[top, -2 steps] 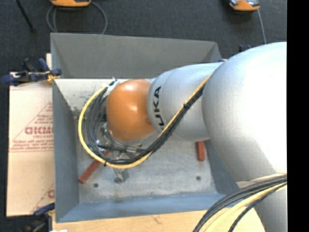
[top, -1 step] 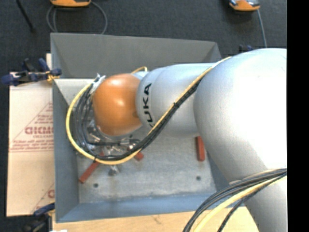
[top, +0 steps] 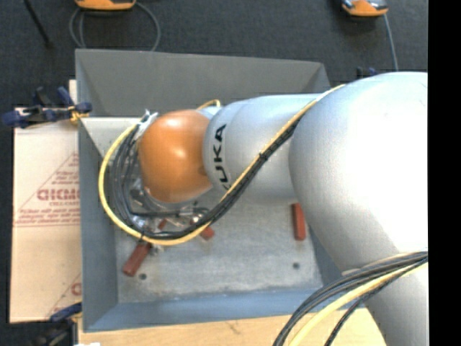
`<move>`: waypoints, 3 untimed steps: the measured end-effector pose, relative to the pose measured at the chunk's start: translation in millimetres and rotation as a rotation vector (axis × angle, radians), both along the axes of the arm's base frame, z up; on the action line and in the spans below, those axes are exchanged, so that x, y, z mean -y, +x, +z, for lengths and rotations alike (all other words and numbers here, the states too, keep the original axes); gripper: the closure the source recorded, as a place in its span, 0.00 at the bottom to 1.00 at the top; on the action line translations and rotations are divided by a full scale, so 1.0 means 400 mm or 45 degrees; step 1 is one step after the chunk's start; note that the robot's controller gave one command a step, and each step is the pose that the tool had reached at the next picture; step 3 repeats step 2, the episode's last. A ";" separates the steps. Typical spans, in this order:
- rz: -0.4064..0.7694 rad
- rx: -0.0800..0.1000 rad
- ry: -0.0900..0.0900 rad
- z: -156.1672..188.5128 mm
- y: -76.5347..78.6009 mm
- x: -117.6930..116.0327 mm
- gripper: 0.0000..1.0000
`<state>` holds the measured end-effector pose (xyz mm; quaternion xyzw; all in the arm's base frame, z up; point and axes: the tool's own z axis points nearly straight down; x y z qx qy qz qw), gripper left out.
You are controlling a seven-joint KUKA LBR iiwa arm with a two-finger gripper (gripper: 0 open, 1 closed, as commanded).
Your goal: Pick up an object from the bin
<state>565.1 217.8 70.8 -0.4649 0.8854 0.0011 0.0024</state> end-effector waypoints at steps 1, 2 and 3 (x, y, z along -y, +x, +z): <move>0.529 0.007 -0.005 0.308 -0.061 0.064 1.00; 0.553 0.013 -0.004 0.594 -0.057 0.064 1.00; 0.553 0.013 -0.004 0.594 -0.057 0.064 1.00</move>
Offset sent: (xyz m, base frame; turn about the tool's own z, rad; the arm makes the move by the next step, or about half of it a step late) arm -0.0265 -0.0250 0.1200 -0.4179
